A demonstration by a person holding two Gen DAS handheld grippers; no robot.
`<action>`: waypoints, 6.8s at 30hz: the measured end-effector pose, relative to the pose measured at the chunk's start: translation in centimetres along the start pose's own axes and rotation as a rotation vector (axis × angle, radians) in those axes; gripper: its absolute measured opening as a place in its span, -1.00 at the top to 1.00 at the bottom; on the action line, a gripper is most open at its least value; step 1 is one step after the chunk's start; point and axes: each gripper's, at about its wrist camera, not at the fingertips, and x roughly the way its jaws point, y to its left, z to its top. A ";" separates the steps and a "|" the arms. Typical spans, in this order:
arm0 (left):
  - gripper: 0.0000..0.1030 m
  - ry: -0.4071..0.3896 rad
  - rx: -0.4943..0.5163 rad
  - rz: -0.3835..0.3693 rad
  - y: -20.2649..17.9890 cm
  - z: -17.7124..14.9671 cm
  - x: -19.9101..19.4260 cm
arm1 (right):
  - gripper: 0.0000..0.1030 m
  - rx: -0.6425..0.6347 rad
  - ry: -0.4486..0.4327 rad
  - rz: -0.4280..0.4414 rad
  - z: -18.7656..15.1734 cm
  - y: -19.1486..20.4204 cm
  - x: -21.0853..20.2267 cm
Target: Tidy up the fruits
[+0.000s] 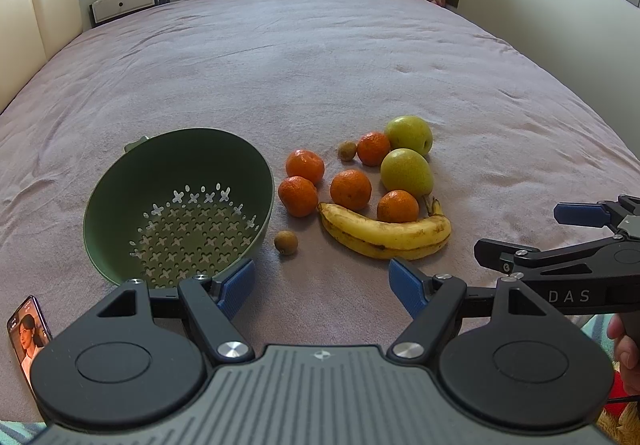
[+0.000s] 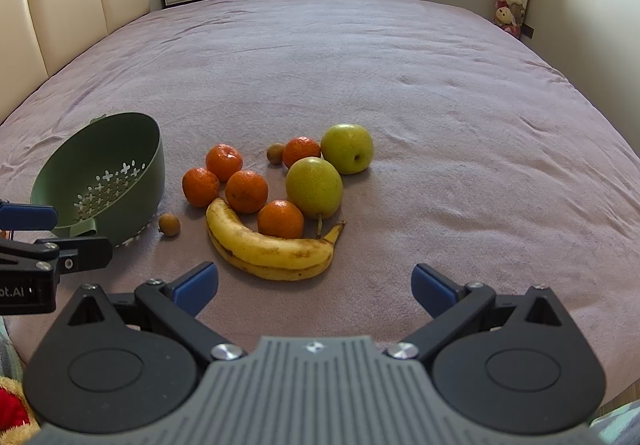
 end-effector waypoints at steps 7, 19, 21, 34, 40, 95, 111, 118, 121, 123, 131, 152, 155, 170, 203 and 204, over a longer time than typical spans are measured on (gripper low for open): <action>-0.73 0.001 0.000 0.000 0.0 0.0 0.0 | -0.93 0.005 0.005 0.003 0.0 -0.1 0.2; -0.73 0.002 0.000 0.001 0.0 0.0 0.0 | -0.93 0.013 0.012 0.005 0.0 -0.2 0.3; -0.73 0.003 0.000 0.001 0.0 0.0 0.0 | -0.93 0.013 0.012 0.005 0.0 -0.2 0.3; -0.73 0.004 0.000 0.001 -0.1 0.0 0.0 | -0.93 0.022 0.022 0.007 -0.1 -0.4 0.6; -0.73 0.005 -0.001 0.002 -0.1 0.1 0.0 | -0.93 0.026 0.027 0.007 -0.1 -0.4 0.7; 0.03 -0.023 0.023 -0.131 -1.6 4.7 9.3 | -0.13 0.089 0.082 0.150 6.9 -3.4 9.3; 0.04 0.022 0.085 -0.044 -2.4 6.0 14.2 | -0.24 0.140 0.126 0.167 7.8 -3.4 14.4; 0.03 0.089 0.082 -0.032 -2.2 5.7 15.6 | -0.26 0.155 0.174 0.170 7.8 -3.3 16.1; 0.03 0.095 0.058 -0.046 -1.8 5.6 15.9 | -0.26 0.145 0.187 0.159 7.7 -2.9 16.7; 0.03 0.096 0.052 -0.056 -1.8 5.6 16.1 | -0.26 0.152 0.192 0.155 7.7 -3.0 17.1; 0.10 0.089 0.040 -0.080 -1.8 5.3 16.4 | -0.23 0.177 0.218 0.156 7.4 -3.0 18.0; 0.96 0.025 0.034 -0.067 -1.6 5.3 13.6 | -0.15 0.126 0.155 0.125 7.3 -2.1 15.5; 0.90 0.019 0.037 -0.074 -1.4 4.9 13.6 | -0.14 0.119 0.148 0.111 7.1 -2.2 15.0; -0.14 -0.023 0.073 -0.039 -2.2 4.3 14.5 | -0.12 0.185 0.140 0.089 6.4 -4.2 13.6; 0.00 0.014 0.048 -0.014 -2.4 5.5 16.7 | -0.16 0.168 0.159 0.119 6.7 -4.4 15.0; 0.01 0.009 0.051 -0.013 -2.4 5.6 16.4 | -0.16 0.168 0.153 0.117 6.8 -4.4 14.8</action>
